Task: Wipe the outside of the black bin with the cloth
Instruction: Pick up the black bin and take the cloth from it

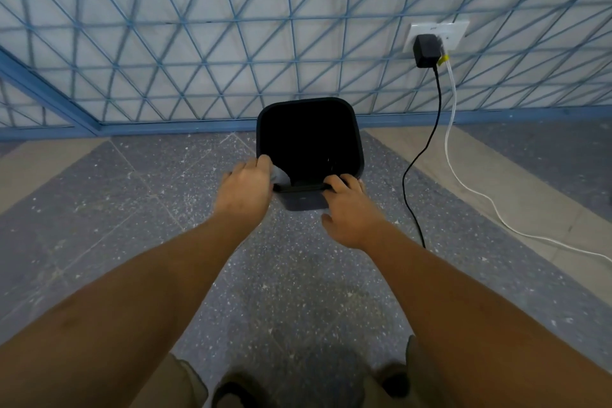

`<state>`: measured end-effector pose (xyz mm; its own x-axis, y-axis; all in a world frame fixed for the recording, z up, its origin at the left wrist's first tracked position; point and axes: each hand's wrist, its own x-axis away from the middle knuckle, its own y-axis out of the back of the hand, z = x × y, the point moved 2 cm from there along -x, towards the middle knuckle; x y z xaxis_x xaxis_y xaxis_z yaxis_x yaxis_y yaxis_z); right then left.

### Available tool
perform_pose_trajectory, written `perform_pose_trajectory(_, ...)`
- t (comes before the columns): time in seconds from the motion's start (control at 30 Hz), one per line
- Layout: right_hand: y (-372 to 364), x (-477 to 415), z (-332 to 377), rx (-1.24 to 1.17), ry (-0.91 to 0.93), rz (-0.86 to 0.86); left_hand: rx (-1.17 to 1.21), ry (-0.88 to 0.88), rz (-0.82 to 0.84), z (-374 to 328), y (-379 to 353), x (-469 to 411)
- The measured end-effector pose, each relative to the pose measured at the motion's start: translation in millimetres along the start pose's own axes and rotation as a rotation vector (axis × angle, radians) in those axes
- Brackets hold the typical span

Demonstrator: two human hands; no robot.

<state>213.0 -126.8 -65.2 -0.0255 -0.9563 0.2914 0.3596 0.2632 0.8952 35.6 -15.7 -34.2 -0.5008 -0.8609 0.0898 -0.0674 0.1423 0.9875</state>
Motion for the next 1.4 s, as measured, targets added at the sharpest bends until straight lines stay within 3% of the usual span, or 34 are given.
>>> perform_pose_trajectory(0.2,3,4,3,0.061,0.006,0.014,0.163,0.052,0.030,-1,-7,0)
perform_pose_trajectory(0.3,13,4,12,0.068,-0.036,-0.073,0.308,0.079,-0.004,2,-6,0)
perform_pose_trajectory(0.47,31,0,30,-0.165,-0.083,-0.284,0.489,0.042,-0.100,-7,12,-3)
perform_pose_trajectory(0.7,29,-17,37,-0.369,-0.111,-0.234,0.706,-0.076,-0.058,-28,39,-13)
perform_pose_trajectory(0.93,41,-17,26,-0.606,-0.254,-0.373,0.413,-0.289,0.025,-25,50,-18)
perform_pose_trajectory(1.03,46,-15,30,-0.628,-0.217,-0.324,0.230,-0.263,0.098,-24,46,-20)
perform_pose_trajectory(1.2,45,-18,30,-0.653,-0.153,-0.337,0.377,-0.123,-0.159,-21,48,-17)
perform_pose_trajectory(1.3,48,-19,31,-0.740,-0.176,-0.200,0.405,-0.122,-0.238,-25,49,-14)
perform_pose_trajectory(1.4,48,-23,26,-0.628,-0.224,-0.158,0.436,-0.108,-0.274,-27,47,-11)
